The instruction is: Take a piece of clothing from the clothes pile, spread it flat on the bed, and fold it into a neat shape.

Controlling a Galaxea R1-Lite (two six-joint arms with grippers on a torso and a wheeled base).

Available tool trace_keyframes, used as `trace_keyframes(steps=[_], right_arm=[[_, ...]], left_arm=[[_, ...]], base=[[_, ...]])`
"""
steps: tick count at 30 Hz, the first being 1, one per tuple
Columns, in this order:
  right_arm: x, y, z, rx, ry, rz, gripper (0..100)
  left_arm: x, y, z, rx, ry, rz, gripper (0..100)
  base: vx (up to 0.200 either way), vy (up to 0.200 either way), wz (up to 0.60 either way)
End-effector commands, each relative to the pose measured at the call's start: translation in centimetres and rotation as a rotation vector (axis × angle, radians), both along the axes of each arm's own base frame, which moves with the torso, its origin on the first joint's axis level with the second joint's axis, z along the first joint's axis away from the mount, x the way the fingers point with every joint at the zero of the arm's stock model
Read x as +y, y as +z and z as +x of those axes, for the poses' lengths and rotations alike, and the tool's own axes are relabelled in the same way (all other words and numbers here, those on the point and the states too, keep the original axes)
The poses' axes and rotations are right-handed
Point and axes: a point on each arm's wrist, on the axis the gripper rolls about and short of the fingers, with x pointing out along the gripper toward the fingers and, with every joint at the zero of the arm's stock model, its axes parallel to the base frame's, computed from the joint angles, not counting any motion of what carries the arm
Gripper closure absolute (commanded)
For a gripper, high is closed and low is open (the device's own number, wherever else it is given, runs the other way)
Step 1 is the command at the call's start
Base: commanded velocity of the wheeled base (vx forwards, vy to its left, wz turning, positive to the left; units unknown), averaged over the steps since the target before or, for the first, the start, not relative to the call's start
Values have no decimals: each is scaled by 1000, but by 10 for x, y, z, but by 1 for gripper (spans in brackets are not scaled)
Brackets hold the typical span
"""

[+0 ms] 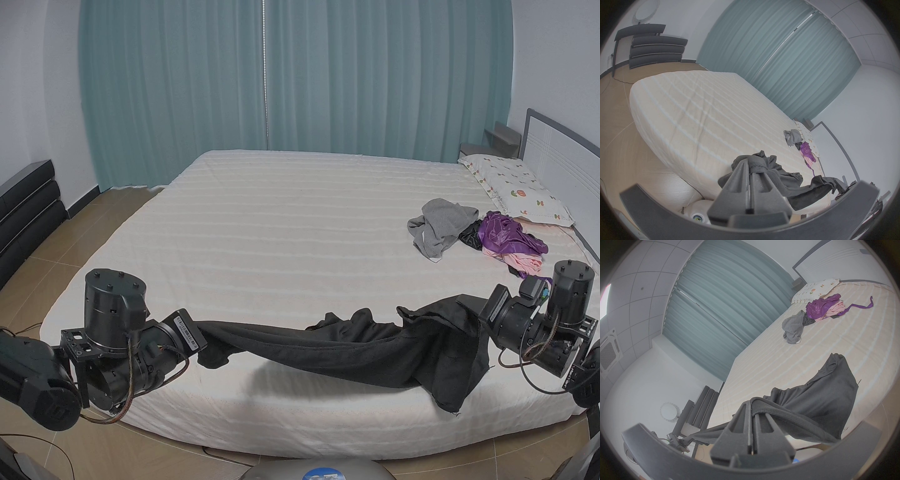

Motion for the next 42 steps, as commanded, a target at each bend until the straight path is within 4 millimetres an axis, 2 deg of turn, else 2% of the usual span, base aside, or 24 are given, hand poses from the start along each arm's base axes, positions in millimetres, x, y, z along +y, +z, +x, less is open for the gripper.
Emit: trace_keyframes(steps=[1,9,11,16,17,18,19,22,23,26,28,31,32,34,39,42], right_arm=[[-7,7,-19,-35,1,8,100],[-16,32,-48,-154,8,52,100],[-21,48,-64,-244,17,76,100],[-29,70,-81,-345,16,95,100],[-32,84,-85,-391,10,99,100],[-33,88,-86,-402,9,100,100],[-34,101,-88,-442,2,103,100],[-35,124,-87,-494,-7,101,100],[-35,134,-84,-508,-16,94,100],[-32,148,-66,-501,-36,69,100],[-29,152,-45,-487,-58,45,100],[-24,152,-25,-471,-68,18,100],[-20,151,-10,-458,-72,-1,100],[-17,149,8,-444,-99,-19,100],[-8,141,45,-425,-165,-34,100],[-4,138,56,-432,-180,-31,100]], left_arm=[[4,11,-15,-22,-17,-8,100],[13,29,-38,-37,-40,-17,100],[20,39,-48,-67,-35,-36,100],[30,61,-66,-142,-20,-63,100],[33,75,-71,-175,-20,-67,100],[34,78,-72,-182,-22,-65,100],[36,88,-74,-200,-25,-64,100],[37,104,-74,-234,-22,-86,100],[36,110,-72,-247,-17,-92,100],[33,114,-59,-245,7,-85,100],[29,117,-43,-235,35,-73,100],[27,120,-30,-231,56,-69,100],[24,122,-21,-230,64,-68,100],[20,123,-14,-230,64,-68,100],[11,119,9,-204,86,-48,100],[13,117,20,-193,103,-44,100]], base=[[-200,0,0],[-200,0,0],[-200,0,0],[-80,0,0],[0,0,0],[0,0,0],[0,0,0],[0,0,0],[0,0,0],[0,0,0],[0,0,0],[0,0,0],[0,0,0],[0,0,0],[0,0,0],[0,0,0]])
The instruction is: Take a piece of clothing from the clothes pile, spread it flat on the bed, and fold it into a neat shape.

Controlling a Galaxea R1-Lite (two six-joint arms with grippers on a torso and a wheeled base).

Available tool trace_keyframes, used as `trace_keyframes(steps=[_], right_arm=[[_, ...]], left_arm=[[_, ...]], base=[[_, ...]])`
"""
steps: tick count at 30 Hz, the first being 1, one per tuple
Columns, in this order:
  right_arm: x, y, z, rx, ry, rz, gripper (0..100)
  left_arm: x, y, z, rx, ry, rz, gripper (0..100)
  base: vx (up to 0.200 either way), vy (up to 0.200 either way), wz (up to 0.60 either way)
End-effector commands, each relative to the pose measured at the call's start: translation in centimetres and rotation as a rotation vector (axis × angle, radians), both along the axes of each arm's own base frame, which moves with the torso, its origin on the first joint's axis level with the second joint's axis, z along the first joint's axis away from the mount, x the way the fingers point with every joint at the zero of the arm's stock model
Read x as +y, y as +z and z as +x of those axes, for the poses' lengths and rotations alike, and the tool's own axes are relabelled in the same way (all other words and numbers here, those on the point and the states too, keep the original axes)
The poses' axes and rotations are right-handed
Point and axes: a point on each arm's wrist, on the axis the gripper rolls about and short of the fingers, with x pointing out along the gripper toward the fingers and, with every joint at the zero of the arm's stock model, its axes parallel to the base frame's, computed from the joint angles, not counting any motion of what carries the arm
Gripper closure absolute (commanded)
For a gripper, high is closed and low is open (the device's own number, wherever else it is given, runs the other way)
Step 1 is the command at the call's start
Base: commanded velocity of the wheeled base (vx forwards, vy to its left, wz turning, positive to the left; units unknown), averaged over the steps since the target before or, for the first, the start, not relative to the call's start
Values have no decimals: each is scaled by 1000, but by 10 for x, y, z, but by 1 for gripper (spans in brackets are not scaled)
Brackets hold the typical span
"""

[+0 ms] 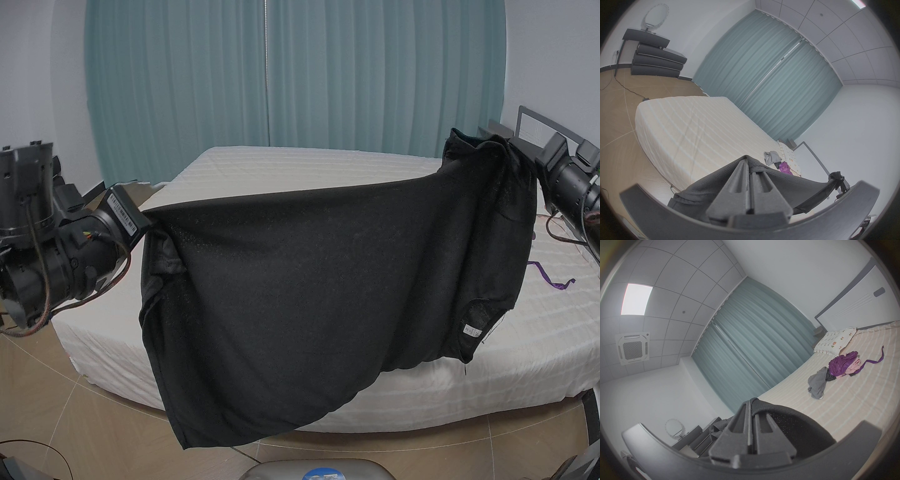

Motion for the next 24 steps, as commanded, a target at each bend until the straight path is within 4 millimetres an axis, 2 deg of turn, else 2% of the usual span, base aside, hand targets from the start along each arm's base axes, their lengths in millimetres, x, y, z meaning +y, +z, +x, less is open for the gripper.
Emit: trace_keyframes(steps=[1,12,14,16,18,20,24], right_arm=[[13,-21,51,39,-40,-14,100],[22,-33,80,51,-41,-23,100],[27,-35,92,50,-40,-29,100],[29,-36,98,51,-42,-31,100],[32,-42,109,62,-45,-34,100],[32,-43,111,63,-45,-35,100],[31,-52,124,82,-59,-50,100]], left_arm=[[-7,-11,40,57,44,24,100],[-12,-21,77,94,69,31,100],[-14,-22,91,95,80,31,100],[-16,-24,94,100,80,33,100],[-18,-31,107,118,91,41,100],[-18,-33,110,123,94,43,100],[-16,-48,128,158,118,64,100]], base=[[0,0,0],[200,0,0],[200,0,0],[200,0,0],[200,0,0],[200,0,0],[200,0,0]])
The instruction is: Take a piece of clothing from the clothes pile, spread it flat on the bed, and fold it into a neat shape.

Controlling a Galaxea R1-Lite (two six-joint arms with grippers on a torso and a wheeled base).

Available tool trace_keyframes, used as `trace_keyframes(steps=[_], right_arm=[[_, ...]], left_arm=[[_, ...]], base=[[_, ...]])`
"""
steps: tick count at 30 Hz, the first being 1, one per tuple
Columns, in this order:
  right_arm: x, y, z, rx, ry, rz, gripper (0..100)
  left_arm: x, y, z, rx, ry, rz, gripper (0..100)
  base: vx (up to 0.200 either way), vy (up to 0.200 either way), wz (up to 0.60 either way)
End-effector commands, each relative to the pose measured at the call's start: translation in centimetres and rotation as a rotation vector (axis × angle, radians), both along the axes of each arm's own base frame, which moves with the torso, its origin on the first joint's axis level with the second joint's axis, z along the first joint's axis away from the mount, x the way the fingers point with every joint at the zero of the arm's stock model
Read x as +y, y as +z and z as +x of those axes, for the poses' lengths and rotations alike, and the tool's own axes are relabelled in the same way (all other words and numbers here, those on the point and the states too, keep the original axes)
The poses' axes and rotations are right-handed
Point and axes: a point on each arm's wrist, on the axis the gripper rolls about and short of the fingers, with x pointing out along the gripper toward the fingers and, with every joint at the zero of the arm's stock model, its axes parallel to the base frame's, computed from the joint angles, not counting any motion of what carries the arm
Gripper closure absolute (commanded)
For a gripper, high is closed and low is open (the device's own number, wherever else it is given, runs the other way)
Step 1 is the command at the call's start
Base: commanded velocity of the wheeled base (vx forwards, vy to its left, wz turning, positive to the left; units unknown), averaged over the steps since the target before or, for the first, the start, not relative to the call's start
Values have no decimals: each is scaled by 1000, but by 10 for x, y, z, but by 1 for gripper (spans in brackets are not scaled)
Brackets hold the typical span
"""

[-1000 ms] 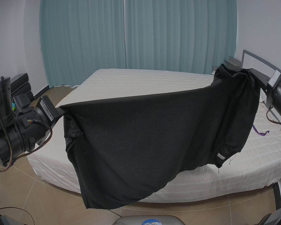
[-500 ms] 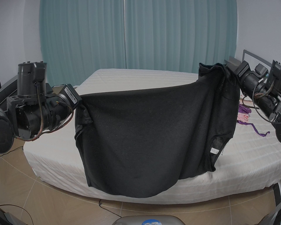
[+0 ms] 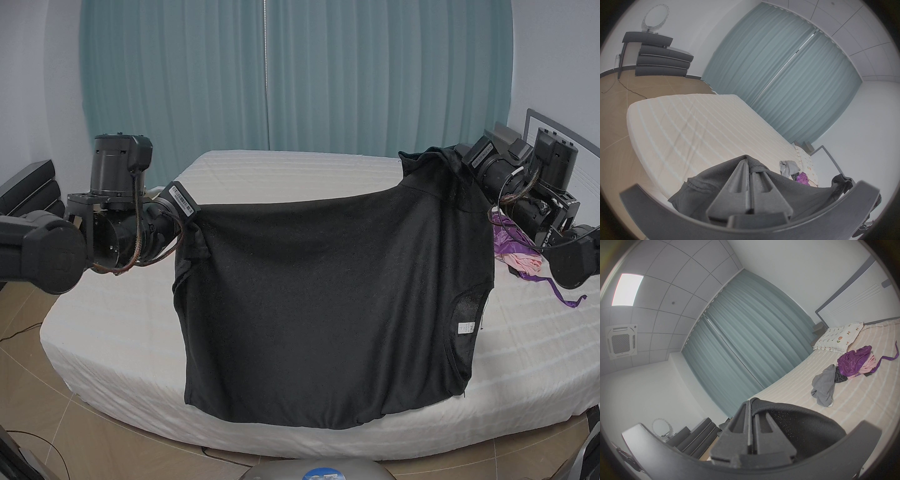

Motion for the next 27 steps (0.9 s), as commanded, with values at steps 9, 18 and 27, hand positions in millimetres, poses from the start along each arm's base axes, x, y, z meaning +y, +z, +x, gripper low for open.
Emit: trace_keyframes(steps=[9,18,27], right_arm=[[7,-57,40,140,-15,-47,100],[12,-88,60,180,-70,-59,100],[15,-110,70,208,-89,-67,100]], left_arm=[[-6,-57,67,114,53,43,100],[-9,-79,93,142,84,47,100],[-11,-75,101,117,83,18,100]], base=[[22,0,0],[0,0,0],[178,-67,0]])
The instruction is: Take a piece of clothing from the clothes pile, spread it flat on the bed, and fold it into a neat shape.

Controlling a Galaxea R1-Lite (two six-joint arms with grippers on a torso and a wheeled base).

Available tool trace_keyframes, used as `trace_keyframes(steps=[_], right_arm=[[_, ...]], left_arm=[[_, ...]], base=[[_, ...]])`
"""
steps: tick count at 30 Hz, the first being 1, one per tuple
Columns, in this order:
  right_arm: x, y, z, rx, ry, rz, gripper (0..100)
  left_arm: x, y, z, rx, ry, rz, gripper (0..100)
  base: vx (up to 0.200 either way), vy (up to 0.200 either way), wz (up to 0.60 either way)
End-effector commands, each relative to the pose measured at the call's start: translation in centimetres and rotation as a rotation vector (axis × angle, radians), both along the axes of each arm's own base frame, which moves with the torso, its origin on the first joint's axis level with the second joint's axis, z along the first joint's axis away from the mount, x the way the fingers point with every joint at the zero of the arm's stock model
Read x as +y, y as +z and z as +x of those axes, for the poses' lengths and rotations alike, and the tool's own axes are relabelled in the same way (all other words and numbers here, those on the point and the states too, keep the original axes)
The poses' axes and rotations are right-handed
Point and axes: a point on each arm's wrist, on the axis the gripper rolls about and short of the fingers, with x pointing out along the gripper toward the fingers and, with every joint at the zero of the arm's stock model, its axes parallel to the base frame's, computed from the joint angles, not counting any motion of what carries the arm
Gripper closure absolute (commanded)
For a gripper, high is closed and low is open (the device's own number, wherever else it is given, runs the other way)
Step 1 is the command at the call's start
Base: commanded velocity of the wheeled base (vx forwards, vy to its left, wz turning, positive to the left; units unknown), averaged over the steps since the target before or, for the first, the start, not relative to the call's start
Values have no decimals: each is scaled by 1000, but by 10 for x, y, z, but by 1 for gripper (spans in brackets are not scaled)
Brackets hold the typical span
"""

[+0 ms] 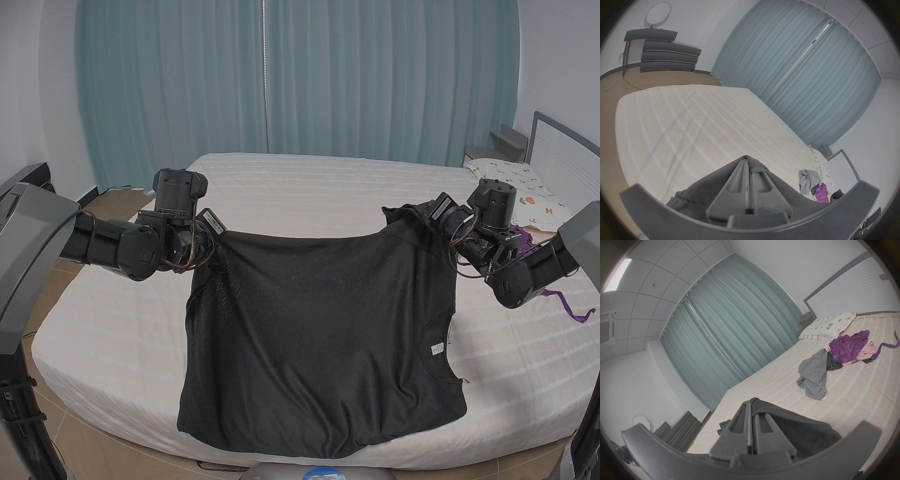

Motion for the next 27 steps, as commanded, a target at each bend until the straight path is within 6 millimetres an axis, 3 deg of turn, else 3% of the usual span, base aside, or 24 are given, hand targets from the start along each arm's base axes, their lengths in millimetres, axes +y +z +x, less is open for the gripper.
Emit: trace_keyframes(steps=[1,7,14,22,23,25,26,27], right_arm=[[2,-15,5,33,0,-10,100],[2,-25,9,55,-3,-15,100],[3,-49,19,102,-16,-29,100],[7,-91,44,155,-20,-43,100],[7,-91,44,155,-20,-43,100],[8,-111,46,195,-19,-56,100],[9,-116,47,207,-19,-60,0],[9,-124,47,225,-16,-64,0]], left_arm=[[-2,-5,7,1,-1,2,100],[-6,-15,20,4,2,5,100],[-11,-42,35,45,3,16,100],[-6,-79,53,108,24,27,100],[-6,-79,53,108,24,27,0],[-9,-101,56,152,21,42,0],[-9,-106,56,164,20,45,0],[-9,-111,57,176,19,48,0]], base=[[200,0,0],[0,0,0],[0,0,0],[0,0,0],[0,0,0],[0,0,0],[0,0,0],[0,0,0]])
